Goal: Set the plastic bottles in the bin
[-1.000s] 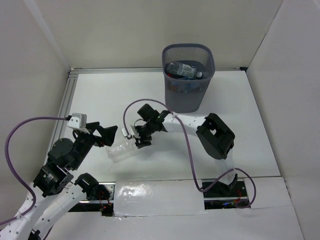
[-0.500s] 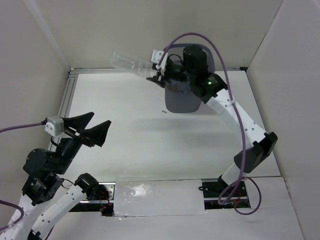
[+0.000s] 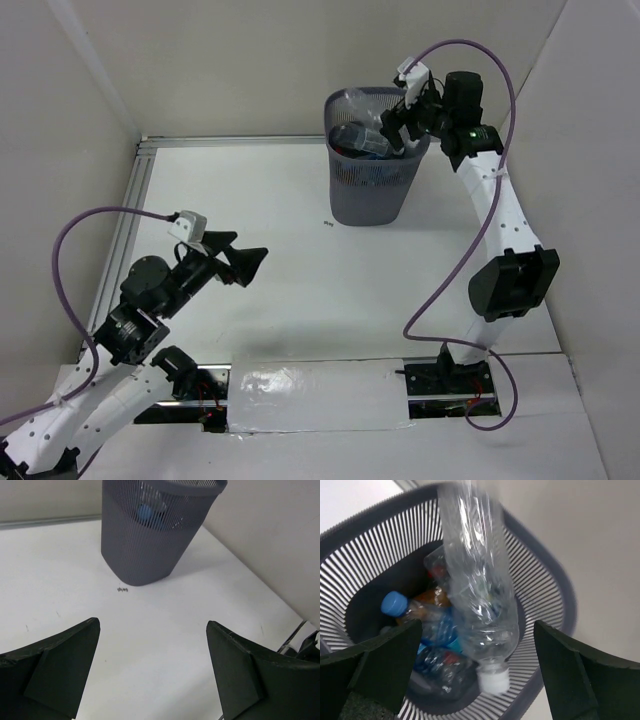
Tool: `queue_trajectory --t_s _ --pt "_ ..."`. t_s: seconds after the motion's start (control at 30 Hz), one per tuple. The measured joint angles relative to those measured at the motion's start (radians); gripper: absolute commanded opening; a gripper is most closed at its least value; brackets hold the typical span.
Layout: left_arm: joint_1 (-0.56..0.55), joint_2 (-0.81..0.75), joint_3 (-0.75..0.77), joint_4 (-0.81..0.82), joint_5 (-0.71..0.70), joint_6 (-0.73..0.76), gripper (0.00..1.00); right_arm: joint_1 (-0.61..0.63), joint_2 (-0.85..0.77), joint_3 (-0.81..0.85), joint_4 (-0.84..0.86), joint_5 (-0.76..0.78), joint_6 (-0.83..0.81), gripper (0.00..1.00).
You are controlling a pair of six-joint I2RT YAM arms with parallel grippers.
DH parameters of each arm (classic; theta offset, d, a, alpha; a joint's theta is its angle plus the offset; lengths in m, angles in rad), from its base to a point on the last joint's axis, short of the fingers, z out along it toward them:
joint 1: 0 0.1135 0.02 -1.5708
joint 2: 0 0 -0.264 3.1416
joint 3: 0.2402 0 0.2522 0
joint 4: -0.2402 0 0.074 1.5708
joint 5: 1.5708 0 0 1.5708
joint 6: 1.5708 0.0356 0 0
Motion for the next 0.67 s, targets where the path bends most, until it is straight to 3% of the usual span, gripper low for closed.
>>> queue_trajectory --t_s 0.2,0.33,0.43,0.5,0.67 --pt "0.000 0.067 -0.008 0.017 0.026 -0.003 1.00 -0.032 0.008 0.046 -0.068 -0.059 0.061 1.00" --pt "0.000 0.129 0.005 0.026 0.040 -0.003 1.00 -0.027 -0.001 0.175 -0.127 0.059 0.175 1.00" --pt "0.000 0.170 0.011 0.035 0.050 -0.003 1.00 -0.023 -0.076 0.176 -0.147 0.207 0.245 1.00" --pt "0.000 0.191 0.010 0.042 0.057 -0.004 1.00 -0.023 -0.175 0.104 -0.169 0.315 0.272 1.00" --pt "0.000 0.235 0.010 0.087 0.074 -0.007 1.00 -0.024 -0.530 -0.305 -0.183 0.478 0.298 1.00"
